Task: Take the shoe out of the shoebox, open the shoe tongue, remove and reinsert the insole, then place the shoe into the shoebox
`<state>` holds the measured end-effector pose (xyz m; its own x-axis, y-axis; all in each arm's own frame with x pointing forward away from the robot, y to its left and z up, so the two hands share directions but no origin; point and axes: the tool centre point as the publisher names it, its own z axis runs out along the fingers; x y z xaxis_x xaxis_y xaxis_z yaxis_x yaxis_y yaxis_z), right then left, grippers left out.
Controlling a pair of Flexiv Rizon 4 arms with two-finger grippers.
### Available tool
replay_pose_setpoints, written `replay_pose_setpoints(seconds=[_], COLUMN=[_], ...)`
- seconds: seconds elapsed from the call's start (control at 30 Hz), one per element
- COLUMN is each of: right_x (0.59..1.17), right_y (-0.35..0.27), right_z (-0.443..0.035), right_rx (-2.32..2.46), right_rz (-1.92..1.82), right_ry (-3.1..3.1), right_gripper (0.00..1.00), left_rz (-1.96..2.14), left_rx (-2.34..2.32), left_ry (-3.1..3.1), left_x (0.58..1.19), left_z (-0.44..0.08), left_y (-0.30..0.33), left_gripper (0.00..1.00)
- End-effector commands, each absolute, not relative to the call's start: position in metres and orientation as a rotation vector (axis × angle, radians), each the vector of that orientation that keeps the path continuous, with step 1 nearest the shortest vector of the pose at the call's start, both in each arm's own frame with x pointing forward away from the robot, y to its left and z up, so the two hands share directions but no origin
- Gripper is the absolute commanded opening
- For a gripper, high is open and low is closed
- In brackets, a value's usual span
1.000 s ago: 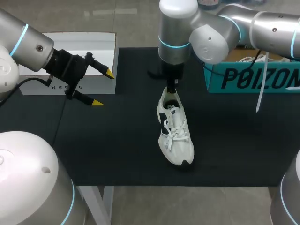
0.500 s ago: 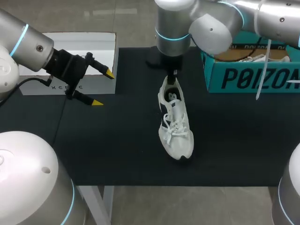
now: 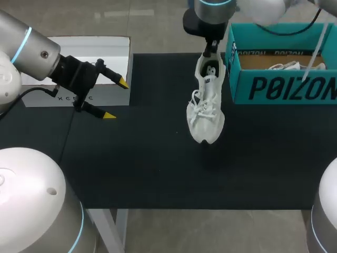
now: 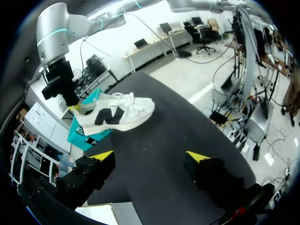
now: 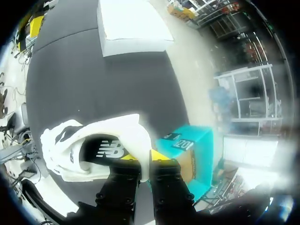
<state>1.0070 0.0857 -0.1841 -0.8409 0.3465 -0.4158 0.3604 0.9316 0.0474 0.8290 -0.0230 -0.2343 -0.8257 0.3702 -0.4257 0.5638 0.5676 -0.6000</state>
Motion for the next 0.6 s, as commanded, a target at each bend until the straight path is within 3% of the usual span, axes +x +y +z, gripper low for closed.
replay_pose_setpoints(seconds=[0.03, 0.23, 0.6], right_x=[1.012, 1.019, 1.019], right_y=[0.065, 0.035, 0.035], right_z=[-0.146, -0.127, -0.127], right_rx=[0.573, 0.756, 0.756], right_rz=[-0.028, -0.04, -0.04], right_ry=[2.664, 2.615, 2.615], right_gripper=[0.0, 0.0, 0.0], left_rz=[-1.104, -1.104, -1.104], left_rx=[0.778, 0.778, 0.778], left_ry=[2.553, 2.553, 2.553], left_x=[0.829, 0.829, 0.829], left_z=[-0.234, -0.234, -0.234], left_y=[-0.023, -0.023, -0.023], left_gripper=[1.0, 1.0, 1.0])
